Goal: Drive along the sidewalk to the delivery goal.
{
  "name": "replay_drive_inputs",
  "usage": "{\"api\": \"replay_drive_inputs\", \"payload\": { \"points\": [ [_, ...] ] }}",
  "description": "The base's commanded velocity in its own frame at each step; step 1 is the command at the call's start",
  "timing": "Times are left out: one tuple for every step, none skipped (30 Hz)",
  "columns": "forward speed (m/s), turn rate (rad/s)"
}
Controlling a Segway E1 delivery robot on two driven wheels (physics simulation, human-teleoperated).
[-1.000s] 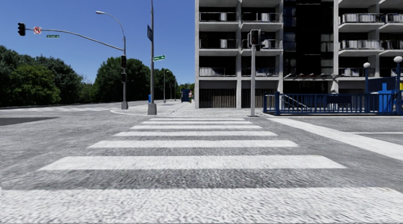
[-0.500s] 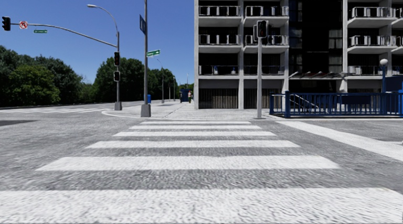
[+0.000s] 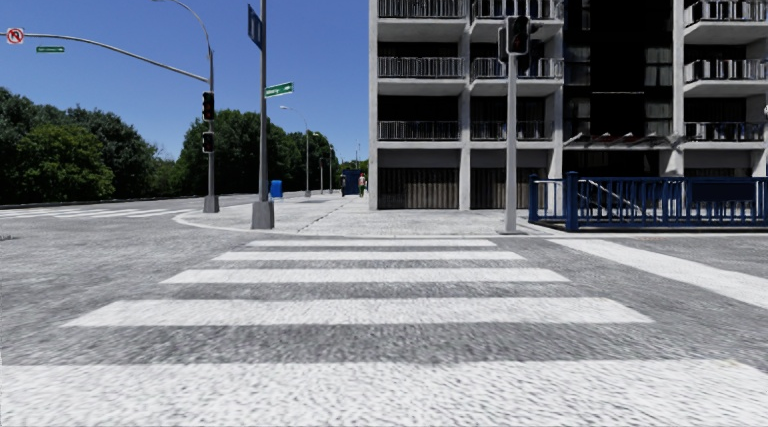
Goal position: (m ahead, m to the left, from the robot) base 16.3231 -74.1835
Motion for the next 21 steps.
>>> {"api": "replay_drive_inputs", "payload": {
  "points": [
    [2.00, 0.00],
    [2.00, 0.00],
    [2.00, 0.00],
    [2.00, 0.00],
    [2.00, 0.00],
    [2.00, 0.00],
    [2.00, 0.00],
    [2.00, 0.00],
    [2.00, 0.00],
    [2.00, 0.00],
    [2.00, 0.00],
    [2.00, 0.00],
    [2.00, 0.00],
    [2.00, 0.00],
    [2.00, 0.00],
    [2.00, 0.00],
    [2.00, 0.00],
    [2.00, 0.00],
    [2.00, 0.00],
    [2.00, 0.00],
    [2.00, 0.00]
  ]
}}
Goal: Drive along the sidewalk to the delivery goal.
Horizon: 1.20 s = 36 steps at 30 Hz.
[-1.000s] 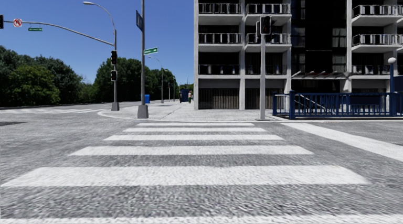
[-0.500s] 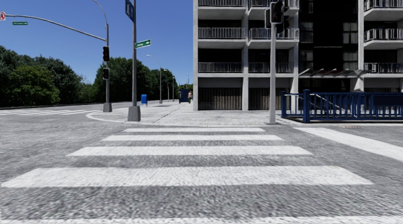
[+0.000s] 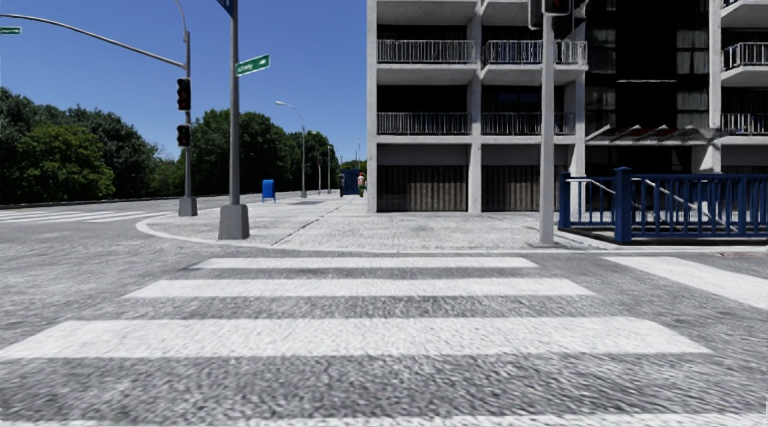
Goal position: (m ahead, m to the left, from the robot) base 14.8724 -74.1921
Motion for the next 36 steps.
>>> {"api": "replay_drive_inputs", "payload": {
  "points": [
    [2.00, 0.00],
    [2.00, 0.00],
    [2.00, 0.00],
    [2.00, 0.00],
    [2.00, 0.00],
    [2.00, 0.00],
    [2.00, 0.00],
    [2.00, 0.00],
    [2.00, 0.00],
    [2.00, 0.00],
    [2.00, 0.00],
    [2.00, 0.00],
    [2.00, 0.00],
    [2.00, 0.00],
    [2.00, 0.00],
    [2.00, 0.00],
    [2.00, 0.00],
    [2.00, 0.00],
    [2.00, 0.00],
    [2.00, 0.00],
    [2.00, 0.00],
    [2.00, 0.00],
    [2.00, 0.00],
    [2.00, 0.00],
    [2.00, 0.00],
    [2.00, 0.00],
    [2.00, 0.00],
    [2.00, 0.00],
    [2.00, 0.00],
    [2.00, 0.00],
    [2.00, 0.00],
    [2.00, 0.00],
    [2.00, 0.00],
    [2.00, 0.00],
    [2.00, 0.00],
    [2.00, 0.00]
  ]
}}
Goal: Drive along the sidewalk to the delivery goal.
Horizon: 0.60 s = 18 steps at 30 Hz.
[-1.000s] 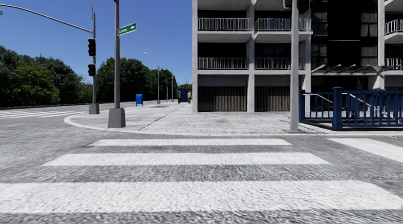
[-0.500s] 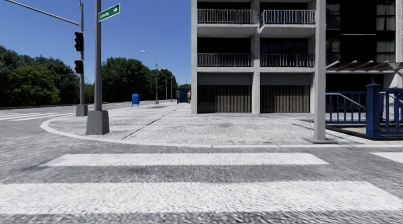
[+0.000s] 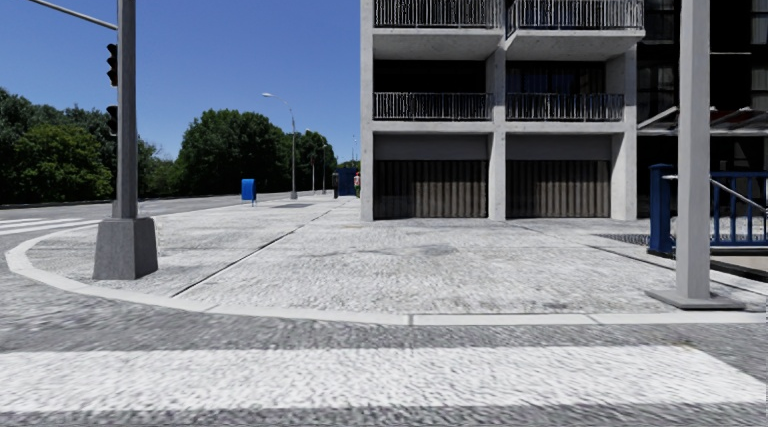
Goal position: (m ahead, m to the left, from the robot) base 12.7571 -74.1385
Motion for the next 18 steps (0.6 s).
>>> {"api": "replay_drive_inputs", "payload": {
  "points": [
    [2.00, 0.00],
    [2.00, 0.00],
    [2.00, 0.00],
    [2.00, 0.00],
    [2.00, 0.00],
    [2.00, 0.00],
    [2.00, 0.00],
    [2.00, 0.00],
    [2.00, 0.00],
    [2.00, 0.00],
    [2.00, 0.00],
    [2.00, 0.00],
    [1.93, 0.00],
    [1.93, 0.00],
    [1.71, -0.16],
    [1.71, -0.20],
    [1.71, -0.20],
    [1.70, -0.21]
  ]
}}
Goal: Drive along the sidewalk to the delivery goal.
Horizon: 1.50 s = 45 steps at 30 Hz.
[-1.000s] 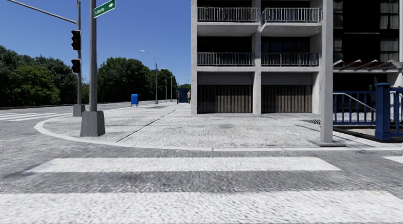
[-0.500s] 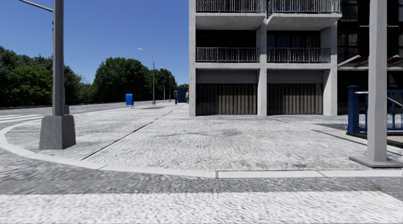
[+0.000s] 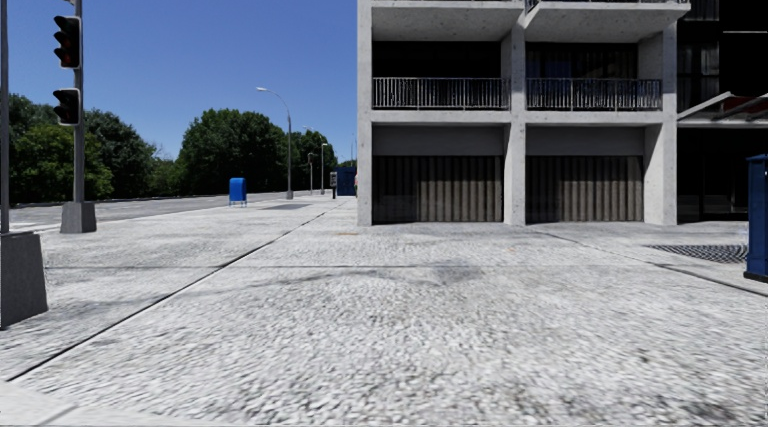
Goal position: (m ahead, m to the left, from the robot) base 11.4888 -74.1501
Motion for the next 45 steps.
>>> {"api": "replay_drive_inputs", "payload": {
  "points": [
    [1.70, -0.23],
    [1.70, -0.25],
    [1.70, -0.32],
    [1.67, -0.38],
    [1.67, -0.38],
    [1.62, -0.42],
    [1.61, -0.43],
    [1.60, -0.43],
    [1.60, -0.43],
    [1.60, -0.43],
    [1.59, -0.43],
    [1.59, -0.43],
    [1.59, -0.43],
    [1.59, -0.44],
    [1.59, -0.45],
    [1.59, -0.45],
    [1.59, -0.45],
    [1.59, -0.45],
    [1.59, -0.45],
    [1.59, -0.45],
    [1.59, -0.45],
    [1.59, -0.45],
    [1.59, -0.45],
    [1.59, -0.45],
    [1.59, -0.45],
    [1.59, -0.45],
    [1.59, -0.45],
    [1.59, -0.45],
    [1.59, -0.45],
    [1.59, -0.45],
    [1.59, -0.45],
    [1.59, -0.45],
    [1.59, -0.45],
    [1.59, -0.45],
    [1.59, -0.45],
    [1.59, -0.45],
    [1.61, -0.45],
    [1.61, -0.45],
    [1.61, -0.45],
    [1.61, -0.45],
    [1.61, -0.45],
    [1.61, -0.45],
    [1.70, -0.45],
    [1.76, -0.45],
    [1.78, -0.45]
  ]
}}
